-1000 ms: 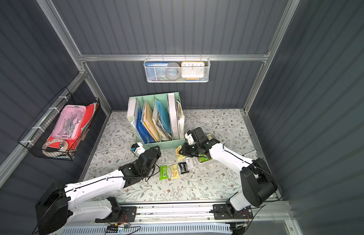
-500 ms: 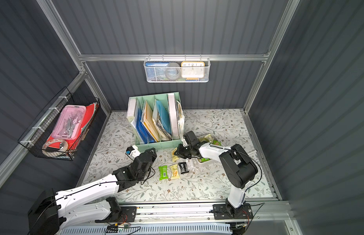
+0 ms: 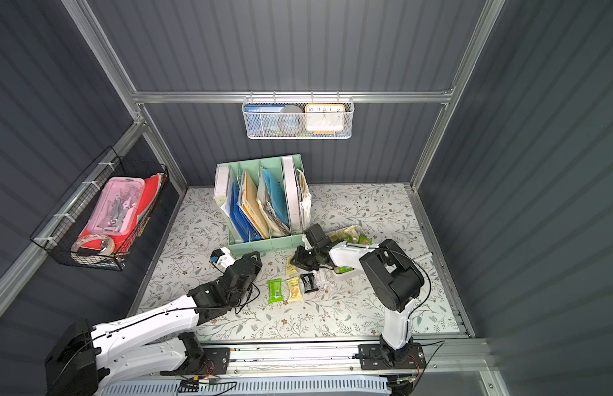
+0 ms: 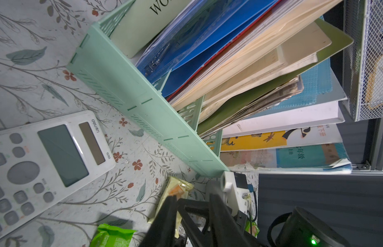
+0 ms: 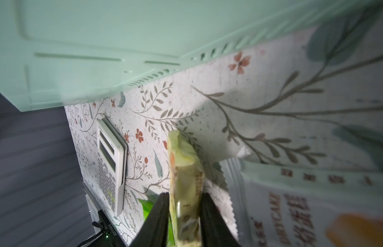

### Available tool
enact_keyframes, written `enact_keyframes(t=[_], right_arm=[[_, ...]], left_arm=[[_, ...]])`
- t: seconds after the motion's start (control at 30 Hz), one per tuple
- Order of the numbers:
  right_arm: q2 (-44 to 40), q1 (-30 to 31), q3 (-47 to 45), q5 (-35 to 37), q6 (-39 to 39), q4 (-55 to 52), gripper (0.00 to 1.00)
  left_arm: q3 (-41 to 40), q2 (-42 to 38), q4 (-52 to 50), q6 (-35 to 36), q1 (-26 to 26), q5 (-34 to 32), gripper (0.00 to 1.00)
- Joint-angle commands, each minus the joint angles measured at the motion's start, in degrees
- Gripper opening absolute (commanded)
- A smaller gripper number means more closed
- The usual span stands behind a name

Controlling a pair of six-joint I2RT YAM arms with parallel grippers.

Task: Take the cookies out of the storage box
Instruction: Place the cookie at the center of the board.

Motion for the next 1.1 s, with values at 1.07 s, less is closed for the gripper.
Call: enact_keyframes(t=[1.07], right_arm=[[-24.58,-15.86,-0.78,47.47,-19.00,-34.42,0.55]], left_arm=[[1.84,5.08,4.16,3.09,0.32,1.10,0.31]])
